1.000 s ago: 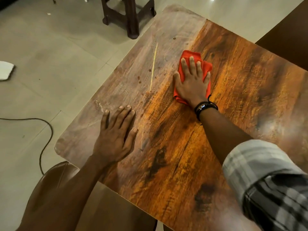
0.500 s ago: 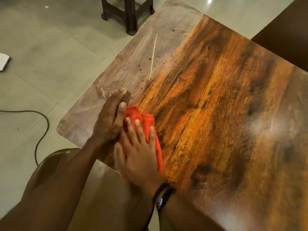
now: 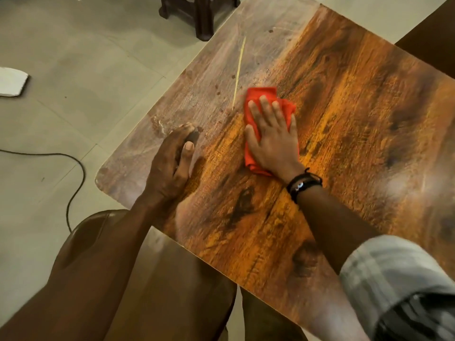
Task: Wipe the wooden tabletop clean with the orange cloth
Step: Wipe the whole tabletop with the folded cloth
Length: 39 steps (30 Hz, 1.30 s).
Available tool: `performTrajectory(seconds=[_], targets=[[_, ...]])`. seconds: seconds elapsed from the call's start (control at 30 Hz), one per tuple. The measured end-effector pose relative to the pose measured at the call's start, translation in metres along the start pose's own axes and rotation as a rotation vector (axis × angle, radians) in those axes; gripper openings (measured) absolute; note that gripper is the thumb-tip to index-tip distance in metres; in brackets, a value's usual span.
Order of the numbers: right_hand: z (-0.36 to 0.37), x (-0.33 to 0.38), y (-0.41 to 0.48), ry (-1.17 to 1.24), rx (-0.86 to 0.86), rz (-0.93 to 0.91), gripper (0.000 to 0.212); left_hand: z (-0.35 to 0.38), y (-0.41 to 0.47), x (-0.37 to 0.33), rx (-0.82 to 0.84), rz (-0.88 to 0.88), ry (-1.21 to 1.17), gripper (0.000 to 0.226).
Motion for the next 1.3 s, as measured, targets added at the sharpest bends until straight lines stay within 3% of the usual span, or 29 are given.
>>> performTrajectory(seconds=[0.2,0.27,0.37,0.5,0.6,0.77,0.93,1.13,1.3], targets=[[-0.002,0.006,0.008,0.0,-0.026,0.047,0.062,-0.002,-0.003,0.003,-0.071,0.002,-0.031,0.054],[0.003,0.016,-0.008,-0.027,-0.04,0.016,0.064,-0.004,-0.002,0.002,-0.124,0.029,-0.04,0.042],[0.016,0.042,-0.045,-0.054,-0.029,-0.075,0.066,-0.012,-0.009,0.006,-0.3,0.032,-0.04,0.033],[0.045,0.086,-0.108,-0.071,-0.001,-0.225,0.063,-0.033,-0.052,0.019,-0.59,-0.144,-0.11,0.039],[0.062,0.124,-0.134,-0.103,0.012,-0.341,0.061,-0.05,-0.083,0.034,-0.706,-0.221,0.035,0.042],[0.073,0.179,-0.116,-0.116,0.033,-0.505,0.059,-0.056,-0.104,0.052,-0.716,-0.528,-0.328,0.053],[0.081,0.258,-0.063,-0.191,0.111,-0.586,0.057,-0.065,-0.106,0.047,-0.825,-0.561,-0.668,0.045],[0.08,0.279,-0.037,-0.242,0.152,-0.637,0.055,-0.072,-0.106,0.042,-0.797,-0.628,-0.616,0.043],[0.07,0.234,-0.03,-0.135,0.12,-0.588,0.056,-0.068,-0.103,0.038,-0.741,-0.646,-0.391,0.047]])
Point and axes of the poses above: each hand's wrist, its own y-axis towards the middle knuckle, its own z-axis out of the palm, x = y × z, the point moved 3 cm from there along y, towards the middle knuckle, and after that the axes turned 10 degrees about x, right-handed, at the moved point
